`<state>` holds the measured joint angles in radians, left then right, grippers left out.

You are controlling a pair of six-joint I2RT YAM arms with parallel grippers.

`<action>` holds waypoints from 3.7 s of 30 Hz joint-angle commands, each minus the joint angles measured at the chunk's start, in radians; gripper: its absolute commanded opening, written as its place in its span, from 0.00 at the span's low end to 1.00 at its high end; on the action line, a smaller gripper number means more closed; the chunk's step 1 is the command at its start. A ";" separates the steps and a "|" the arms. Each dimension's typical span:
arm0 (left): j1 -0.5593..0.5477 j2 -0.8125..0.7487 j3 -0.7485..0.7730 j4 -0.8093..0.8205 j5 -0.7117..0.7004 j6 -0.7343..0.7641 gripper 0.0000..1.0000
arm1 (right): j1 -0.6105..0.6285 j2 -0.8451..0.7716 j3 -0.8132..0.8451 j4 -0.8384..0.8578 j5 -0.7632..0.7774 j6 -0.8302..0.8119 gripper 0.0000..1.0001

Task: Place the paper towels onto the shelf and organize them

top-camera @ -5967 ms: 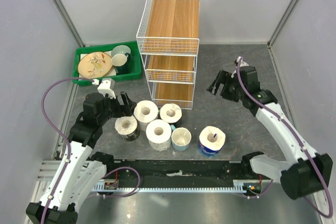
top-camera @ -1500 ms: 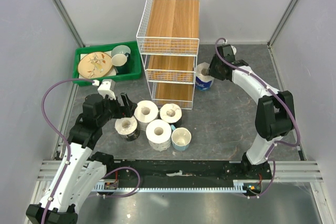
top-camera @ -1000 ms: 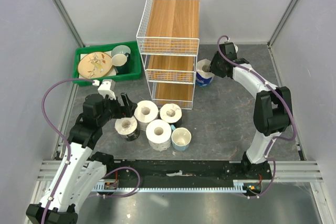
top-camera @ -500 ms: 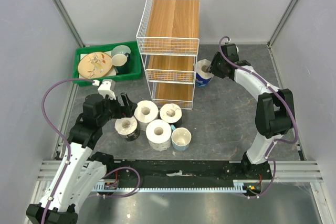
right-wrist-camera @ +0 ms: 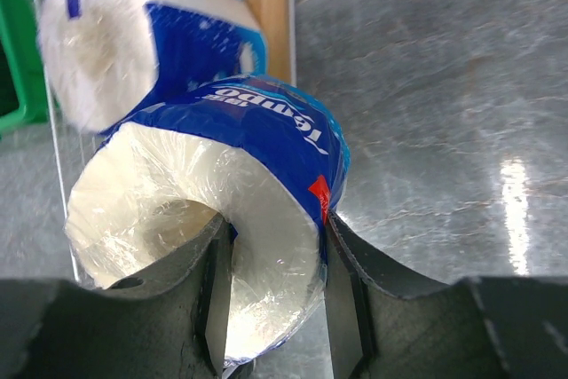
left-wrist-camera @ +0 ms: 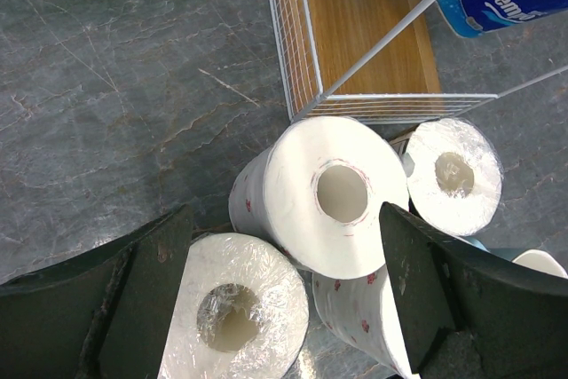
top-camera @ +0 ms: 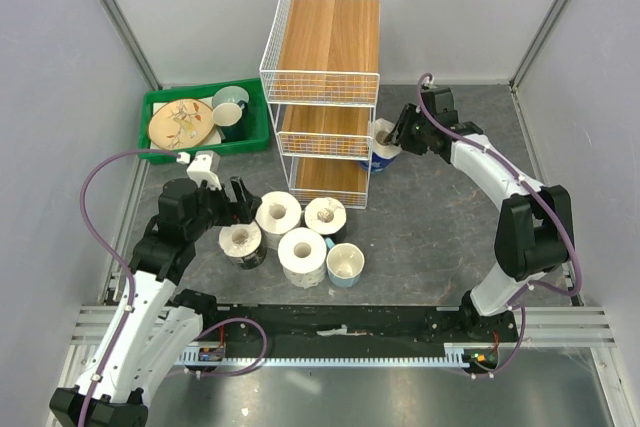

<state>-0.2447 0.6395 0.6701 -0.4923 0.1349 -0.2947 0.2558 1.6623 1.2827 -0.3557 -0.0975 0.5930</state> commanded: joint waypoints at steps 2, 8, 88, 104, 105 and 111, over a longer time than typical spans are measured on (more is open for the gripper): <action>-0.007 -0.006 0.000 0.018 0.022 0.003 0.93 | 0.040 -0.042 -0.005 0.035 -0.054 -0.013 0.41; -0.007 -0.006 0.000 0.018 0.020 0.003 0.93 | 0.082 -0.021 0.000 0.037 -0.048 -0.010 0.42; -0.007 -0.009 0.000 0.018 0.019 0.003 0.93 | 0.158 0.067 -0.106 0.294 -0.077 0.231 0.69; -0.008 -0.011 0.000 0.020 0.020 0.003 0.93 | 0.140 0.074 -0.135 0.395 -0.110 0.289 0.69; -0.008 -0.011 0.000 0.018 0.019 0.003 0.93 | 0.140 0.079 -0.135 0.400 -0.123 0.292 0.69; -0.008 -0.008 -0.001 0.018 0.019 0.003 0.93 | 0.140 0.086 -0.134 0.437 -0.137 0.309 0.69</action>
<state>-0.2447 0.6346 0.6697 -0.4923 0.1349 -0.2947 0.3973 1.7607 1.1519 -0.0017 -0.2058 0.8738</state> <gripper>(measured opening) 0.927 0.689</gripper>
